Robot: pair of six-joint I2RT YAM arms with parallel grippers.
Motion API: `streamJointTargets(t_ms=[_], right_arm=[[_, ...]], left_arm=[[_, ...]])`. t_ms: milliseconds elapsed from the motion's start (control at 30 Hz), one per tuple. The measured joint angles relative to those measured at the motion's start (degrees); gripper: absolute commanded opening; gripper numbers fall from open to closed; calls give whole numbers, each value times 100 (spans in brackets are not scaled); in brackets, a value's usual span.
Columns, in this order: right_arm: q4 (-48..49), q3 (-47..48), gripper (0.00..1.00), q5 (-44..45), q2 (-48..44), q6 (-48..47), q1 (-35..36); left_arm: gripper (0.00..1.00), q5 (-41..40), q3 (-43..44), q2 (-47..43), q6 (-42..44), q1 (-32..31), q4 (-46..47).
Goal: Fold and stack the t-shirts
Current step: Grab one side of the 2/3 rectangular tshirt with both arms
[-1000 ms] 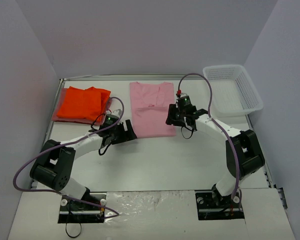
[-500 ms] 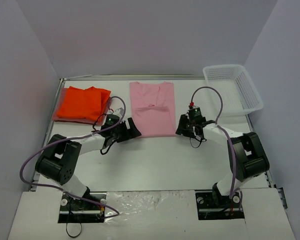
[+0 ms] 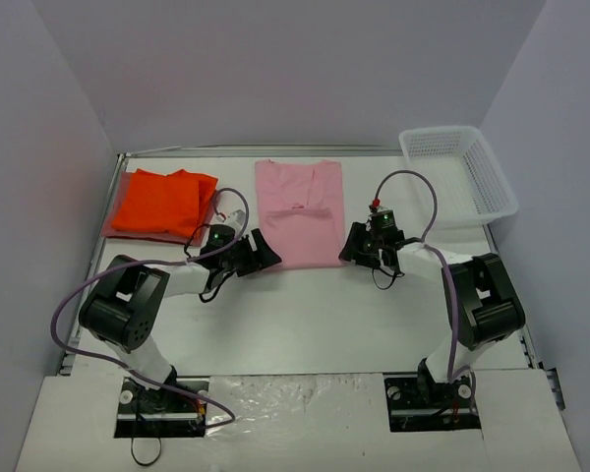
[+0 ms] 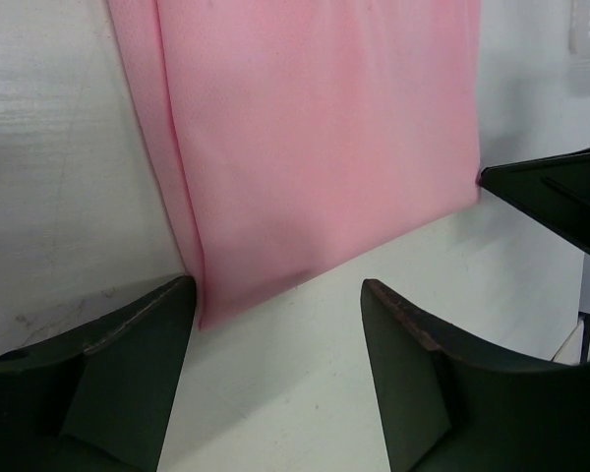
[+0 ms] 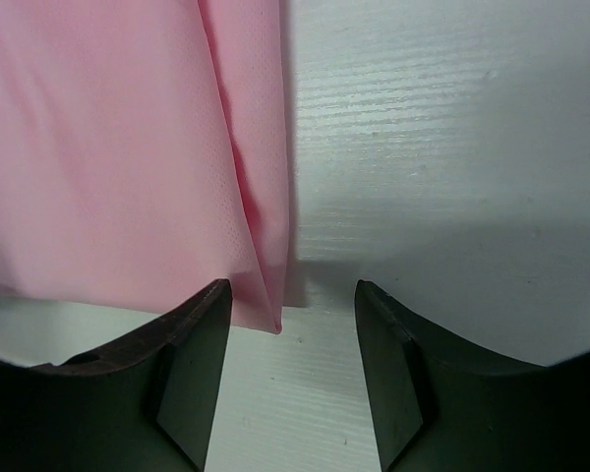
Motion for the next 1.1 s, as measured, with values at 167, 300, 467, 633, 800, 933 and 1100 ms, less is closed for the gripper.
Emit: streamJointTargets(t_ms=[167,300,467,633,800,933,1100], right_arm=[[184,-2,44,-83,96,57,0],[348,0,39,-164,186,81,-2],[516,2,37,-254,269,101,-2],[540,2,33,-295,289,101,-2],[546,2,30,-313,313,101,-2],[555,2,29,-315,321,103,-2],[592,2,25,-334,341,120,-2]], left_arm=[[64,52,2,59,-26,17,52],[64,87,26,98,-31,20,66],[64,140,37,129,-28,20,101],[64,195,74,192,-31,17,151],[59,229,103,240,-33,17,181],[48,195,98,269,-31,24,157],[35,168,103,332,-13,39,103]])
